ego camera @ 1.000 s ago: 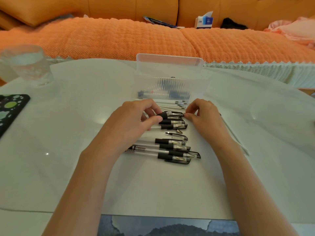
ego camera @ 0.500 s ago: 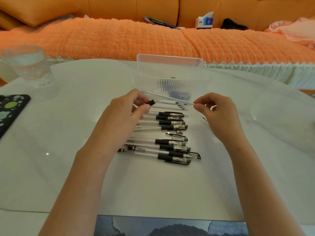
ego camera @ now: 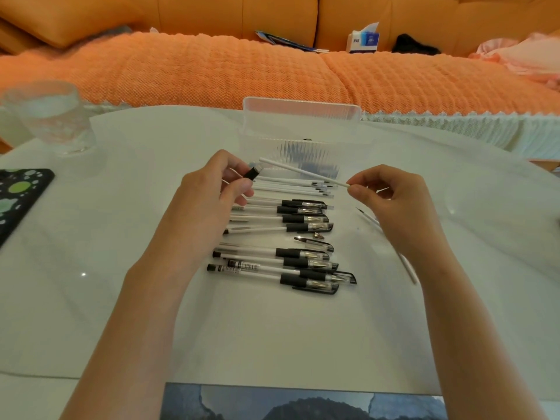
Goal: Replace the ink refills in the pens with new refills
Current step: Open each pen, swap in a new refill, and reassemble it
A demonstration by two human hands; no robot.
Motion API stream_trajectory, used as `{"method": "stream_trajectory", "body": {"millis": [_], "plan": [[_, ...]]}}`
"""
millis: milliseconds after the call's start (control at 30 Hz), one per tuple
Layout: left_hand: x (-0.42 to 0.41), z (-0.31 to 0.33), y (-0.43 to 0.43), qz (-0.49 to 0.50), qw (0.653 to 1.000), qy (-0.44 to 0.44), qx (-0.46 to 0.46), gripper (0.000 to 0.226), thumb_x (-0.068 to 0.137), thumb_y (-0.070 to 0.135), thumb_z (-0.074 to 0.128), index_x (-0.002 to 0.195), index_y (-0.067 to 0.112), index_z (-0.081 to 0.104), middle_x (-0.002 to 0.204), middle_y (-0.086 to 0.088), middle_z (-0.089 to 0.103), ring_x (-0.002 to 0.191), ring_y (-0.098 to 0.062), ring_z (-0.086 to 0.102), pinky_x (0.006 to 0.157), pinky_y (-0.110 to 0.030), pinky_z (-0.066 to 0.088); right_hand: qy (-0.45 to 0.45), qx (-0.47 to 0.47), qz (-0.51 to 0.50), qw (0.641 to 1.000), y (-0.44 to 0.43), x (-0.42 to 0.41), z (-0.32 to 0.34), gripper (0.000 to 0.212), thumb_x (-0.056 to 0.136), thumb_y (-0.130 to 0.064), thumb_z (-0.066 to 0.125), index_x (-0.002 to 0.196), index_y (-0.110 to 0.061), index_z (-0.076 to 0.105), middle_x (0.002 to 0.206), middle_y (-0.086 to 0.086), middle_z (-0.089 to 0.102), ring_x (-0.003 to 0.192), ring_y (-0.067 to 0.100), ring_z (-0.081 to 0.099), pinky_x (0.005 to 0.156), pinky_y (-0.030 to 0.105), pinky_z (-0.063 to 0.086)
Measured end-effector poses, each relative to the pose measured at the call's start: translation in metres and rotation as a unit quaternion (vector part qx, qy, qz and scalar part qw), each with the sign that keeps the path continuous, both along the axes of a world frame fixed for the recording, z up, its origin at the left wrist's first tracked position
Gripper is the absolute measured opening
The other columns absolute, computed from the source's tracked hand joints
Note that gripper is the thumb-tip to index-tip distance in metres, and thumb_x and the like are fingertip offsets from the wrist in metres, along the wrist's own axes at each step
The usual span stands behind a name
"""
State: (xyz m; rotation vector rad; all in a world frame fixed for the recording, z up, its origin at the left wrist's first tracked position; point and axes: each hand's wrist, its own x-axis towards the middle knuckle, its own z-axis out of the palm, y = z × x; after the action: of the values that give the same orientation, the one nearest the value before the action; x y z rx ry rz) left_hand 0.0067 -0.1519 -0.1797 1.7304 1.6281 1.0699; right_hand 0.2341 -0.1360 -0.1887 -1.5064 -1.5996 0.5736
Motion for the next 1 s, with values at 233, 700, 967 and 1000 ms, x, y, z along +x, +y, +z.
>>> {"method": "stream_trajectory", "body": {"millis": [233, 700, 967, 1000], "plan": [[-0.002, 0.0, 0.0, 0.004, 1.0, 0.004, -0.002, 0.01, 0.095, 0.017, 0.053, 0.095, 0.026, 0.052, 0.086, 0.011, 0.067, 0.077, -0.003, 0.064, 0.078, -0.033, 0.054, 0.012, -0.004, 0.002, 1.0, -0.002, 0.003, 0.001, 0.009, 0.085, -0.011, 0.066, 0.083, -0.02, 0.068, 0.075, -0.009, 0.065, 0.063, -0.001, 0.05, 0.061, 0.004, 0.04], [-0.007, -0.001, 0.0, 0.014, 0.999, 0.03, 0.008, 0.011, 0.089, 0.017, 0.063, 0.092, 0.027, 0.061, 0.082, 0.014, 0.065, 0.081, 0.003, 0.059, 0.072, -0.013, 0.041, -0.04, 0.002, 0.008, 0.999, -0.003, 0.007, 0.002, 0.013, 0.084, -0.004, 0.065, 0.084, -0.016, 0.068, 0.073, -0.008, 0.06, 0.061, -0.006, 0.048, 0.061, 0.002, 0.037], [-0.01, 0.0, -0.001, 0.006, 0.999, 0.03, 0.018, 0.015, 0.084, 0.014, 0.068, 0.088, 0.028, 0.065, 0.086, 0.01, 0.068, 0.088, -0.003, 0.062, 0.084, -0.022, 0.047, -0.08, 0.013, 0.019, 0.997, -0.003, 0.007, 0.0, 0.017, 0.084, -0.002, 0.064, 0.08, -0.019, 0.065, 0.078, 0.001, 0.061, 0.065, -0.003, 0.048, 0.064, 0.003, 0.035], [-0.011, 0.0, -0.001, 0.005, 0.999, 0.033, 0.019, 0.015, 0.084, 0.014, 0.068, 0.088, 0.027, 0.065, 0.087, 0.009, 0.068, 0.089, -0.005, 0.063, 0.086, -0.025, 0.048, -0.086, 0.015, 0.022, 0.996, -0.003, 0.006, 0.001, 0.017, 0.084, -0.002, 0.064, 0.08, -0.018, 0.065, 0.079, 0.002, 0.061, 0.067, -0.001, 0.048, 0.065, 0.003, 0.035]]}}
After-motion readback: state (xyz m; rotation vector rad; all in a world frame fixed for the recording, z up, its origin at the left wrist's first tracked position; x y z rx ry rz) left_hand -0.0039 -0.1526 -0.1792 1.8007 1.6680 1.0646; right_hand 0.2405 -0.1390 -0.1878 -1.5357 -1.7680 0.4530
